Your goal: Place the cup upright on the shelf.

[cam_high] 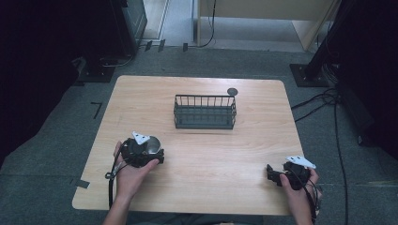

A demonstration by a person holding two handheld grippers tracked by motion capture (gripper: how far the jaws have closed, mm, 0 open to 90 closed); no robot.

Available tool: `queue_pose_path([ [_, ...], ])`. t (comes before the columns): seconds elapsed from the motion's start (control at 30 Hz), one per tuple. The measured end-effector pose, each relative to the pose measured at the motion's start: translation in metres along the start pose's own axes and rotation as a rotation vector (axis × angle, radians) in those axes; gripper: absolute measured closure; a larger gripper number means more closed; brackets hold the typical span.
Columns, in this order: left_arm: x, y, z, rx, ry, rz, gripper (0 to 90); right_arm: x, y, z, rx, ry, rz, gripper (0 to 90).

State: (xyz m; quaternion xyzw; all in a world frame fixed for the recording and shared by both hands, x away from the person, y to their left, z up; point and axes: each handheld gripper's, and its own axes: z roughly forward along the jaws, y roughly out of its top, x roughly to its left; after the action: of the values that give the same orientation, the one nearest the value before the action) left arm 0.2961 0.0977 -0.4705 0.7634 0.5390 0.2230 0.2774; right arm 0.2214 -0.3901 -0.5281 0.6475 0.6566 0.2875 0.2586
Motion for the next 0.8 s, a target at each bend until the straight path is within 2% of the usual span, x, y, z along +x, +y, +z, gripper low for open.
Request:
queue_pose_path([
  [0.1,-0.002,-0.002,0.002,0.008,0.001,0.010,8.3,0.000,0.000,0.000,0.000,0.000,0.000,0.0],
  [0.13,-0.003,-0.002,0.002,0.006,0.004,0.013,14.1,0.000,0.000,0.000,0.000,0.000,0.000,0.0],
  [0.23,-0.004,-0.003,0.001,-0.004,0.008,0.015,17.1,0.000,0.000,0.000,0.000,0.000,0.000,0.0],
  [0.6,-0.004,0.001,0.001,-0.005,0.011,0.021,18.8,0.000,0.000,0.000,0.001,0.000,-0.001,0.0],
  [0.8,-0.007,0.012,-0.004,-0.029,-0.002,0.039,18.9,0.000,0.000,0.000,0.001,0.000,-0.001,0.0],
])
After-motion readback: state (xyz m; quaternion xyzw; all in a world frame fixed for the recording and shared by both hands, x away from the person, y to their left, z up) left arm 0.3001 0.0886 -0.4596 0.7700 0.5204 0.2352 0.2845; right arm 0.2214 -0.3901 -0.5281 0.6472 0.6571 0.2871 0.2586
